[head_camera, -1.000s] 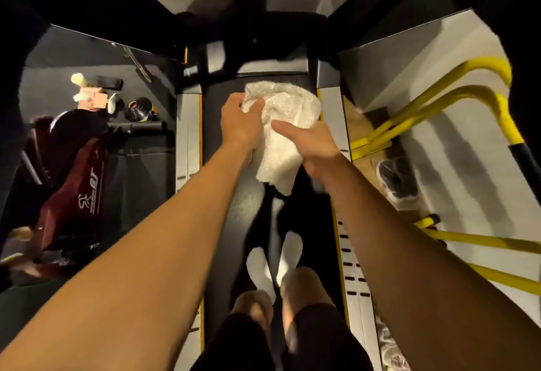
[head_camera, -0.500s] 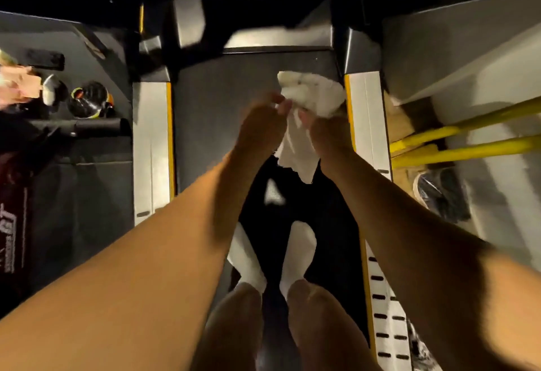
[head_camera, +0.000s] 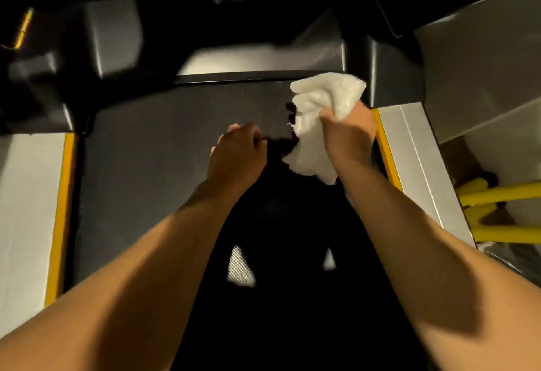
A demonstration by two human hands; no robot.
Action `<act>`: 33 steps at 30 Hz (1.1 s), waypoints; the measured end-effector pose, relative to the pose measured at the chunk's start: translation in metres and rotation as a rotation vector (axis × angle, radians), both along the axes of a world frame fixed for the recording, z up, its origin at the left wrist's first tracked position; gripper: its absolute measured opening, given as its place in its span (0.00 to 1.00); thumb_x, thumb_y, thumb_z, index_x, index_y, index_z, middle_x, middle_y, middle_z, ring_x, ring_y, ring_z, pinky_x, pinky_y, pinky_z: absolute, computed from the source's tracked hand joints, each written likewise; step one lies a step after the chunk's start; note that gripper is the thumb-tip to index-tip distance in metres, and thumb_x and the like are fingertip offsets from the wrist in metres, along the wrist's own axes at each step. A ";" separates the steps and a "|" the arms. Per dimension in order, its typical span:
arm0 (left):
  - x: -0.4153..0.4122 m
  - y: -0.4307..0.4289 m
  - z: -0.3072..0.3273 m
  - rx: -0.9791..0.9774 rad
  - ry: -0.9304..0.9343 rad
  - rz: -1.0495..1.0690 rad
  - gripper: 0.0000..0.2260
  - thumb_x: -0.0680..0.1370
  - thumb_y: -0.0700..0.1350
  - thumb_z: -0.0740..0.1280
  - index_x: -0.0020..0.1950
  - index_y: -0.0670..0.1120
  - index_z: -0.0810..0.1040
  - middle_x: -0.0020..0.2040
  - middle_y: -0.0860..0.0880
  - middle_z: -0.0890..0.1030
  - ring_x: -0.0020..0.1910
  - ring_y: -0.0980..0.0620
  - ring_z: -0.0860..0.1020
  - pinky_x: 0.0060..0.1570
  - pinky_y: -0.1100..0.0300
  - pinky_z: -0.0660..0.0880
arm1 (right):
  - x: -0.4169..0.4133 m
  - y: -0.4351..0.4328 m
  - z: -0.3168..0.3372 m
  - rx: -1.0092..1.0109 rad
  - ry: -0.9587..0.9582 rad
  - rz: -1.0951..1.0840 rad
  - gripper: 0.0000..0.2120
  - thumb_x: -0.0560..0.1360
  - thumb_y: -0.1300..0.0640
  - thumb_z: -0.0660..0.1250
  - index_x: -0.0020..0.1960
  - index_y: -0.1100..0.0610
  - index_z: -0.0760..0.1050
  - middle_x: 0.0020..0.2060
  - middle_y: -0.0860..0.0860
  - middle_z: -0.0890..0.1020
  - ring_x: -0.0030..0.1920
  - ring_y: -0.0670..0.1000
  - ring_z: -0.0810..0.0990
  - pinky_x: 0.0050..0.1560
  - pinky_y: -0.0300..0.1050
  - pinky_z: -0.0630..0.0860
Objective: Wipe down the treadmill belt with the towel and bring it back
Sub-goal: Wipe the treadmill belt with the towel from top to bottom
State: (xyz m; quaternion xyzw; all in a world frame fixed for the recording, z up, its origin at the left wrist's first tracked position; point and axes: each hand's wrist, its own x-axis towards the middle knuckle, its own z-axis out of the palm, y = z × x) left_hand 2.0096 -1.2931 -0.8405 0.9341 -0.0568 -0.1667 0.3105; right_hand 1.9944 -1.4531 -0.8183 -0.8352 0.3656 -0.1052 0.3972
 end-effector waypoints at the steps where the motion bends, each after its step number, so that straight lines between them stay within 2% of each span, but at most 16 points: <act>1: 0.008 0.007 -0.011 0.157 -0.035 -0.009 0.13 0.80 0.50 0.60 0.61 0.47 0.75 0.59 0.44 0.74 0.58 0.42 0.74 0.58 0.48 0.73 | 0.011 -0.015 -0.006 -0.084 -0.008 -0.012 0.13 0.76 0.56 0.65 0.59 0.58 0.76 0.51 0.53 0.79 0.50 0.52 0.77 0.42 0.30 0.62; 3: 0.025 0.017 -0.028 0.371 -0.013 -0.046 0.18 0.81 0.54 0.58 0.69 0.49 0.68 0.67 0.40 0.68 0.65 0.36 0.68 0.62 0.42 0.69 | 0.035 -0.040 -0.021 -0.213 -0.008 -0.023 0.12 0.76 0.58 0.64 0.59 0.59 0.75 0.54 0.55 0.78 0.52 0.53 0.76 0.41 0.28 0.59; 5: 0.040 0.020 -0.042 0.406 0.106 -0.109 0.23 0.80 0.58 0.59 0.74 0.54 0.62 0.74 0.41 0.61 0.70 0.34 0.63 0.64 0.37 0.66 | 0.061 -0.052 -0.044 -0.292 0.036 0.038 0.14 0.76 0.57 0.65 0.60 0.60 0.75 0.55 0.57 0.78 0.55 0.56 0.77 0.42 0.33 0.62; 8: 0.044 0.020 -0.063 0.434 0.282 -0.186 0.35 0.76 0.63 0.63 0.77 0.60 0.49 0.79 0.44 0.43 0.76 0.33 0.47 0.68 0.30 0.57 | 0.078 -0.042 -0.085 -0.320 0.205 0.267 0.18 0.74 0.46 0.66 0.59 0.55 0.76 0.57 0.57 0.78 0.59 0.61 0.75 0.53 0.49 0.70; 10: 0.038 0.018 -0.074 0.489 0.266 -0.225 0.41 0.75 0.64 0.64 0.78 0.58 0.41 0.78 0.44 0.36 0.76 0.33 0.41 0.68 0.29 0.52 | 0.081 -0.035 -0.102 -0.352 0.282 0.292 0.19 0.74 0.49 0.67 0.63 0.52 0.74 0.61 0.55 0.75 0.63 0.61 0.71 0.60 0.53 0.68; 12: 0.035 0.016 -0.079 0.500 0.228 -0.231 0.42 0.75 0.64 0.64 0.78 0.57 0.39 0.78 0.43 0.35 0.75 0.31 0.40 0.67 0.28 0.50 | 0.089 -0.022 -0.101 -0.355 0.302 0.263 0.17 0.73 0.54 0.66 0.61 0.52 0.73 0.57 0.55 0.76 0.60 0.61 0.72 0.61 0.54 0.66; 15: 0.039 0.014 -0.079 0.505 0.260 -0.215 0.43 0.75 0.64 0.64 0.78 0.57 0.39 0.77 0.42 0.35 0.75 0.31 0.39 0.67 0.27 0.49 | 0.101 -0.007 -0.078 -0.304 0.393 0.313 0.14 0.70 0.47 0.60 0.54 0.48 0.74 0.45 0.50 0.75 0.52 0.56 0.72 0.57 0.62 0.63; 17: 0.042 0.010 -0.077 0.509 0.295 -0.213 0.44 0.74 0.63 0.65 0.78 0.56 0.38 0.77 0.41 0.35 0.75 0.30 0.39 0.67 0.27 0.49 | 0.095 -0.020 -0.078 -0.414 0.281 0.428 0.13 0.74 0.48 0.57 0.55 0.50 0.74 0.47 0.50 0.76 0.53 0.54 0.74 0.50 0.53 0.65; 19: 0.044 0.010 -0.078 0.507 0.311 -0.220 0.44 0.74 0.63 0.66 0.78 0.56 0.38 0.77 0.40 0.35 0.74 0.29 0.39 0.67 0.26 0.49 | 0.093 -0.044 -0.085 -0.471 0.139 0.309 0.15 0.73 0.50 0.57 0.57 0.52 0.73 0.53 0.55 0.76 0.56 0.61 0.74 0.47 0.52 0.65; 22: 0.044 0.010 -0.080 0.511 0.298 -0.231 0.45 0.74 0.63 0.66 0.78 0.55 0.38 0.77 0.39 0.35 0.74 0.28 0.39 0.66 0.25 0.49 | 0.099 -0.052 -0.100 -0.412 0.298 0.242 0.21 0.74 0.51 0.62 0.65 0.55 0.67 0.60 0.60 0.71 0.60 0.65 0.69 0.55 0.59 0.68; 24: 0.045 0.010 -0.080 0.510 0.294 -0.222 0.45 0.74 0.63 0.66 0.78 0.55 0.38 0.77 0.39 0.35 0.74 0.28 0.39 0.66 0.25 0.49 | 0.100 -0.033 -0.104 -0.416 0.308 0.385 0.23 0.74 0.54 0.64 0.67 0.57 0.65 0.59 0.62 0.71 0.58 0.66 0.71 0.54 0.56 0.68; 27: 0.045 0.009 -0.078 0.512 0.310 -0.213 0.45 0.74 0.63 0.66 0.78 0.55 0.38 0.77 0.39 0.35 0.74 0.28 0.39 0.66 0.26 0.49 | 0.092 -0.012 -0.104 -0.499 0.130 0.726 0.19 0.73 0.53 0.64 0.62 0.56 0.73 0.51 0.60 0.77 0.52 0.64 0.76 0.46 0.48 0.68; 28: 0.045 0.009 -0.078 0.510 0.311 -0.215 0.45 0.74 0.62 0.66 0.78 0.55 0.38 0.77 0.39 0.35 0.74 0.28 0.39 0.66 0.26 0.50 | 0.092 -0.012 -0.103 -0.505 0.077 0.699 0.17 0.73 0.51 0.64 0.60 0.54 0.75 0.51 0.58 0.78 0.51 0.61 0.76 0.45 0.45 0.67; 30: 0.044 0.011 -0.079 0.510 0.295 -0.229 0.45 0.74 0.62 0.66 0.78 0.54 0.38 0.77 0.38 0.35 0.74 0.28 0.39 0.65 0.26 0.50 | 0.102 -0.026 -0.101 -0.416 0.008 0.383 0.16 0.73 0.53 0.63 0.61 0.54 0.74 0.54 0.58 0.77 0.54 0.59 0.75 0.47 0.44 0.66; 32: 0.044 0.011 -0.080 0.517 0.279 -0.248 0.45 0.75 0.62 0.65 0.78 0.54 0.37 0.77 0.37 0.35 0.74 0.28 0.39 0.65 0.26 0.51 | 0.108 -0.045 -0.101 -0.365 0.094 0.073 0.17 0.74 0.57 0.62 0.63 0.57 0.71 0.59 0.60 0.74 0.58 0.62 0.73 0.51 0.46 0.68; 33: 0.045 0.011 -0.080 0.520 0.279 -0.253 0.45 0.75 0.62 0.65 0.78 0.54 0.37 0.77 0.37 0.35 0.74 0.27 0.39 0.65 0.25 0.51 | 0.107 -0.043 -0.101 -0.406 0.184 0.068 0.18 0.74 0.58 0.62 0.63 0.57 0.70 0.60 0.61 0.72 0.59 0.63 0.72 0.53 0.49 0.69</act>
